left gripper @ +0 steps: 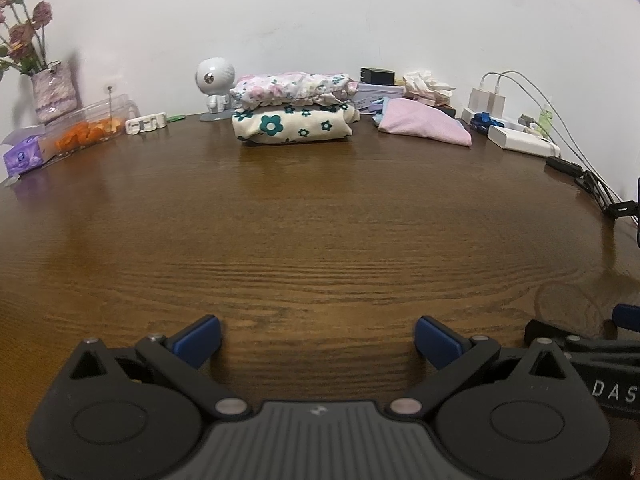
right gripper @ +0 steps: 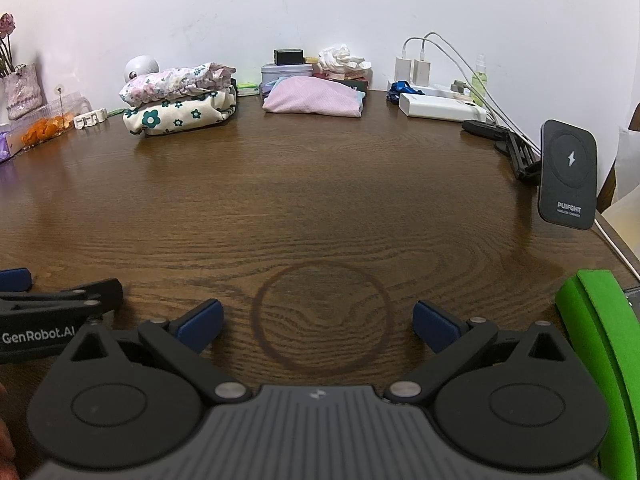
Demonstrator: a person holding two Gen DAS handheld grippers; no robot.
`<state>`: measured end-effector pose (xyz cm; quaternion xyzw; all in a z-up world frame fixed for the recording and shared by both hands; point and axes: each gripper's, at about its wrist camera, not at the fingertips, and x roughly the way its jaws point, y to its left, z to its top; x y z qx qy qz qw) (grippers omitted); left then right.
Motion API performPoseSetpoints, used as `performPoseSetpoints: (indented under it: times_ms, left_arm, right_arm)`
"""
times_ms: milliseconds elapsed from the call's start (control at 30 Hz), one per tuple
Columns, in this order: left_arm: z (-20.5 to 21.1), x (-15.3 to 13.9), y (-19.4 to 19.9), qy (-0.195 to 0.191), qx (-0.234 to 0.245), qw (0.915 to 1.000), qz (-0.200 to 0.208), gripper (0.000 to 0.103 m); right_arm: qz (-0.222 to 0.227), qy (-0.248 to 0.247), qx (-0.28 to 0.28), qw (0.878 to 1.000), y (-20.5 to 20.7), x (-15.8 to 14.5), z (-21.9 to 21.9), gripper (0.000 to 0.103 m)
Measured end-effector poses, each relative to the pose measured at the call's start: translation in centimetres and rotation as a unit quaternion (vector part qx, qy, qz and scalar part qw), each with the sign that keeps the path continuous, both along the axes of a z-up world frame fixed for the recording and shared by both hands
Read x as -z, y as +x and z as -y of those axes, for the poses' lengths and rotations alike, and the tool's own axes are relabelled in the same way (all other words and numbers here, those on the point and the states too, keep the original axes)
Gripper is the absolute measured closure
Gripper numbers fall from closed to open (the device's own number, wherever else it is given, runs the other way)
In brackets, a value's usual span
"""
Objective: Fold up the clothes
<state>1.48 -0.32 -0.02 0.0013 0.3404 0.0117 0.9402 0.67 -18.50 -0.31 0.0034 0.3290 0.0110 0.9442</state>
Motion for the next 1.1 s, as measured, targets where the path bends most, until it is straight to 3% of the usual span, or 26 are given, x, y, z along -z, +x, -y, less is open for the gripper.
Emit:
performPoseSetpoints:
  times_ms: [100, 267, 467, 633, 700, 800, 900, 967, 1100]
  left_arm:
    - [0.1, -0.1, 0.4, -0.001, 0.008, 1.0000, -0.003, 0.000]
    - [-0.1, -0.8, 1.9, -0.039, 0.023, 0.9989, -0.015, 0.000]
    - [0.1, -2.0, 2.9, -0.031, 0.030, 0.9991, -0.002, 0.000]
    - [0.7, -5.3, 5.7, -0.003, 0.064, 0.9970, 0.044, 0.000]
    - [1.4, -6.9, 8.2, -0.010, 0.079, 0.9950, 0.061, 0.000]
    - [2.9, -8.2, 13.8, -0.045, 0.107, 0.9917, 0.055, 0.000]
    - [4.8, -8.1, 20.0, -0.073, 0.109, 0.9906, 0.036, 0.003]
    - [6.2, -7.5, 24.0, -0.084, 0.107, 0.9905, 0.019, 0.012]
    - [8.6, -5.6, 30.5, -0.086, 0.082, 0.9928, -0.013, 0.015]
  right_arm:
    - [-0.008, 0.000, -0.001, 1.000, 1.0, -0.2, 0.4, 0.000]
    - [-0.021, 0.002, -0.001, 1.000, 2.5, -0.4, 0.9, 0.000]
    - [-0.019, -0.010, -0.004, 1.000, 2.9, -1.2, 0.9, 0.000]
    - [0.037, 0.002, -0.019, 0.999, 2.6, -5.8, 2.0, 0.000]
    - [0.065, 0.013, -0.027, 0.997, 3.7, -8.3, 3.0, 0.000]
    - [0.095, 0.031, -0.022, 0.995, 7.5, -12.1, 5.1, 0.000]
    - [0.087, 0.056, 0.002, 0.995, 14.5, -14.2, 7.9, 0.000]
    - [0.060, 0.058, 0.029, 0.996, 20.1, -14.6, 9.3, 0.001]
    - [-0.011, 0.096, 0.033, 0.995, 29.2, -13.0, 10.3, 0.009]
